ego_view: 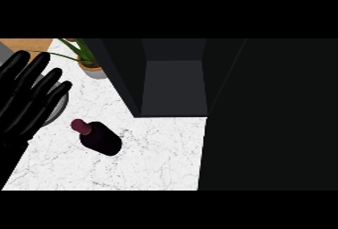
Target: Pick up the wine, place it into the cabinet and close the cabinet
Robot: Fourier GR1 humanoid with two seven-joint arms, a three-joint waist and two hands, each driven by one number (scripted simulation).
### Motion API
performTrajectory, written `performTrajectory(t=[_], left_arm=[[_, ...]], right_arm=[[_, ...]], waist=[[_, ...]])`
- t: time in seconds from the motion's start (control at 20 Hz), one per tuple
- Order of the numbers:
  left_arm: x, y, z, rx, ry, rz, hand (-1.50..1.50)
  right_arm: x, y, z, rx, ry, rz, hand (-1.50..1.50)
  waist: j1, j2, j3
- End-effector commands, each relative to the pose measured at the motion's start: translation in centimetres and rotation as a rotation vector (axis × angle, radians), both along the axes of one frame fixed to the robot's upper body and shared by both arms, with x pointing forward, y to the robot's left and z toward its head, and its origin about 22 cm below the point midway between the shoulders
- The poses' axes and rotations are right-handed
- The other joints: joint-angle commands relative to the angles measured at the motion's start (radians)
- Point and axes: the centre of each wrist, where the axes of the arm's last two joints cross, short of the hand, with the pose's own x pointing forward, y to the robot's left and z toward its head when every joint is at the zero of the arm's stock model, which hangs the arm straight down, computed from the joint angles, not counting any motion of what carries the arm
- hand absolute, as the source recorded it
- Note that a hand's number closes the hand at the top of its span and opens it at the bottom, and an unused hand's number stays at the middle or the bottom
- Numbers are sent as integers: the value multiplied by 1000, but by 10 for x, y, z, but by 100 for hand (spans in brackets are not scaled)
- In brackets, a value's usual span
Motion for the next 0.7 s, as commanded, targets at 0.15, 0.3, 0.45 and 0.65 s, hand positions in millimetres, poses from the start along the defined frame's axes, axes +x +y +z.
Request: performTrajectory(t=[0.15,0.3,0.45,0.65], left_arm=[[15,36,-5,-11,-10,20,-150],[7,52,-19,9,22,27,-150],[26,63,-36,24,37,33,-150],[29,78,-49,17,51,28,-150]], right_arm=[[-48,-15,38,13,-68,35,-150],[-40,-6,37,35,-71,7,-150],[-36,-10,37,35,-62,34,-150],[-41,-5,42,26,-83,32,-150]], waist=[[-4,1,0],[6,0,-1],[0,3,0],[1,1,-1]])
